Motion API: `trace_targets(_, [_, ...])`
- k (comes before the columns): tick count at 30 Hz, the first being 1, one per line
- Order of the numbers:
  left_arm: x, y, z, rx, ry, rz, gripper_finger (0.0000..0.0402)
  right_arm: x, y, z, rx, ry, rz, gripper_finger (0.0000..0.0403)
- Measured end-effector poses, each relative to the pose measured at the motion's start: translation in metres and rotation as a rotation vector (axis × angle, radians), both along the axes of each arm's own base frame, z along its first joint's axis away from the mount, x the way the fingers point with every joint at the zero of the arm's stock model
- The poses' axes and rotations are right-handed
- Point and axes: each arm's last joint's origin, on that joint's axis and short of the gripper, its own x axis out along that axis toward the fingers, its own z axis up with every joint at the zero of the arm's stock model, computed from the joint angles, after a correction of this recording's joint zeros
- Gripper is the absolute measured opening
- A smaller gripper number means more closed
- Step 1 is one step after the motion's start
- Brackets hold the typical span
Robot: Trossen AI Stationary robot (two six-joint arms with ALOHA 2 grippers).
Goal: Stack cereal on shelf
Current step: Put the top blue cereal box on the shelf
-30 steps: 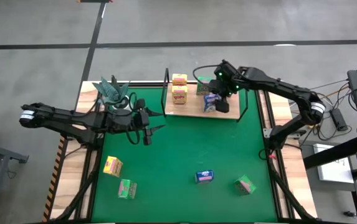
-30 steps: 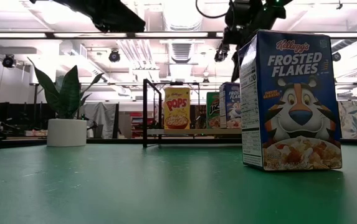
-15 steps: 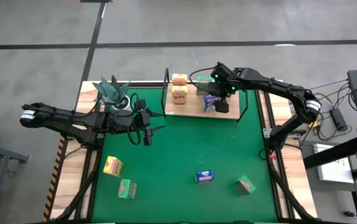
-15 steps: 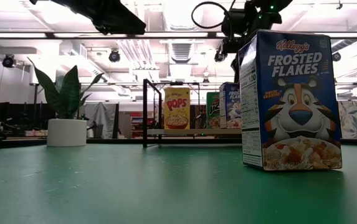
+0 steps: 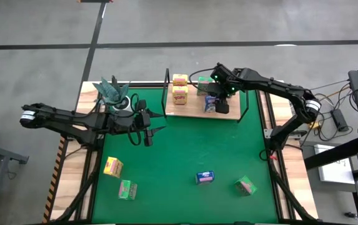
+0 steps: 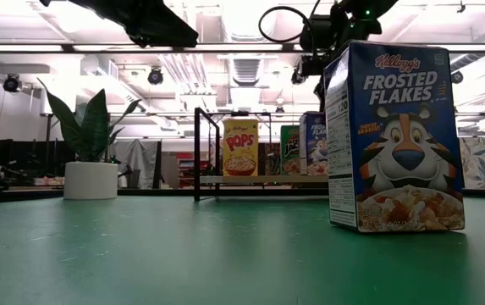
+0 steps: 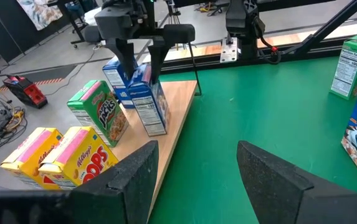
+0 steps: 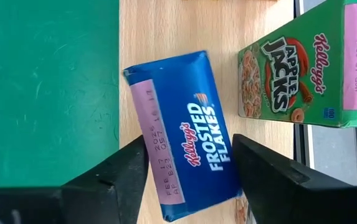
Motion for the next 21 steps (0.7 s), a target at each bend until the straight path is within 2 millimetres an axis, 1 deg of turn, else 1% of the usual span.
trace_targets(5, [0.0,0.0,0.0,0.0,0.0,0.0,0.0201,0.0,0.0,0.0,0.008,-0.004,-0.019,0.0197])
trace_targets(11, [0.0,0.0,0.0,0.0,0.002,0.0,0.0201,-0.002,0.001,0.0,0.027,0.001,-0.053,0.0194])
trace_targets(17, [0.0,0.0,-0.002,0.001,0.015,0.0,0.0201,-0.013,0.002,0.004,0.001,0.067,-0.117,0.0194])
trace_targets(21, [-0.001,0.0,-0.002,0.001,0.016,0.0,0.0201,-0.022,0.003,0.011,-0.001,0.068,-0.154,0.0194])
